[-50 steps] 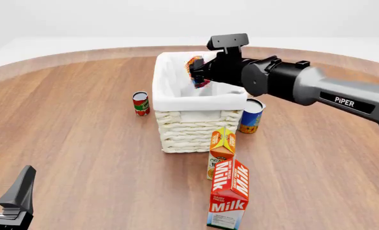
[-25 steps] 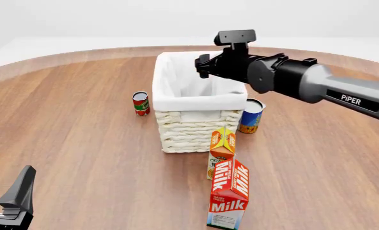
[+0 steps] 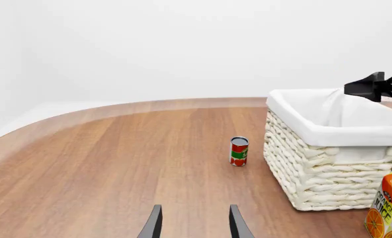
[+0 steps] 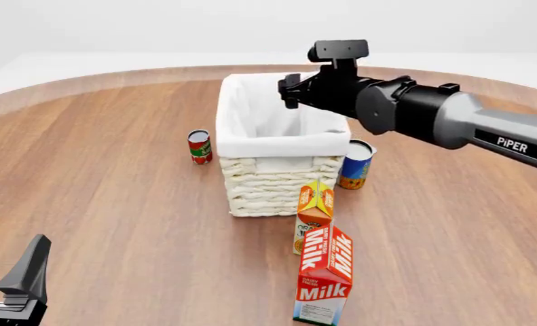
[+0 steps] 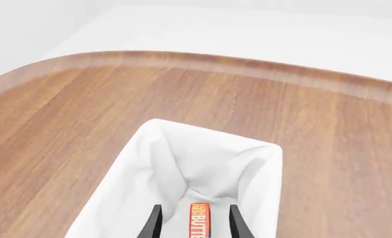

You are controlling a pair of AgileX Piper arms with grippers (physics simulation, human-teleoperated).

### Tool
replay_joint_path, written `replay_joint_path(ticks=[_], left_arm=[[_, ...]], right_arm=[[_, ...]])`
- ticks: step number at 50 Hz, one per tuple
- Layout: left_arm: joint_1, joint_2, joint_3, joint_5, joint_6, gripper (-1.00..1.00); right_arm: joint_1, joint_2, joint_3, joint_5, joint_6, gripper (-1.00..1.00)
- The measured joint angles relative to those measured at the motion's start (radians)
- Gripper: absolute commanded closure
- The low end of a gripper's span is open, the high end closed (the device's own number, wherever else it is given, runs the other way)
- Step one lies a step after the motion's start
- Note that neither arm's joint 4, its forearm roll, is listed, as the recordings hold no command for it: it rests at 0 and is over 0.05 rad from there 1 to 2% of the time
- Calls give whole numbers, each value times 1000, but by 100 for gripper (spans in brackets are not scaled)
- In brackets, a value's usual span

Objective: Pick up the butter and put it in the basket.

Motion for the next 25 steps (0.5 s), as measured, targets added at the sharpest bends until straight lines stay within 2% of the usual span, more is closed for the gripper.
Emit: replay_joint_path(ticks=[13,19,25], left_arm=[[0,0,0,0,0,-100],[0,0,0,0,0,-100],[0,0,0,0,0,-100]], right_arm=[[31,-26,63,-72,20,-100],[54,-75,139,-156,24,-100],[60,-163,263,-292,28,-100]])
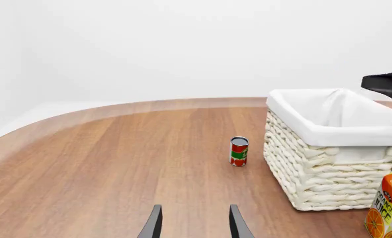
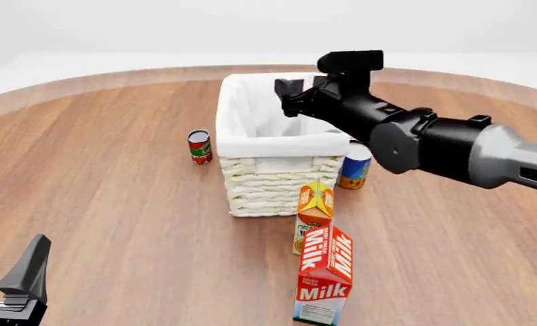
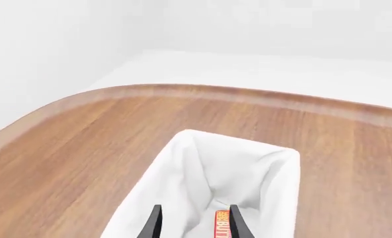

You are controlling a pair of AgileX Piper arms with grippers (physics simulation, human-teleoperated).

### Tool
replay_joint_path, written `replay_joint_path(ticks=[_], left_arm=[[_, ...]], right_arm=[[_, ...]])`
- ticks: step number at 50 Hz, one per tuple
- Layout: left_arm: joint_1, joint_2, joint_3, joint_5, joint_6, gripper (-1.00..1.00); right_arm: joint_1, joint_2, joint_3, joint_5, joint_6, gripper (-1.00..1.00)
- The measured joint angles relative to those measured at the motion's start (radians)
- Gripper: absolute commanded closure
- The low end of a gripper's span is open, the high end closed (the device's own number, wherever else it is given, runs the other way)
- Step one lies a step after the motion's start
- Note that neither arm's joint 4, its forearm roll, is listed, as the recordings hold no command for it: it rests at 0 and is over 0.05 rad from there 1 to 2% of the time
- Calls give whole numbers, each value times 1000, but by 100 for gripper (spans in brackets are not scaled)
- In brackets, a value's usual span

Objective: Pick up the butter and put it in the basket.

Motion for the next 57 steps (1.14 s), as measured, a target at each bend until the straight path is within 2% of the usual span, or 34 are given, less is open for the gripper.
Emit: replay_joint_path(ticks=[13,24,39,46,57], left_arm=[[0,0,0,0,0,-100],[0,0,0,0,0,-100],[0,0,0,0,0,-100],[0,0,0,0,0,-100],[0,0,0,0,0,-100]], right_arm=[[-11,-210,272,-275,28,-100],[-20,-326,426,-430,37,-100],[-22,-521,649,-632,17,-100],[-21,-594,722,-693,2,-100],[-13,-685,782,-718,-14,-100]])
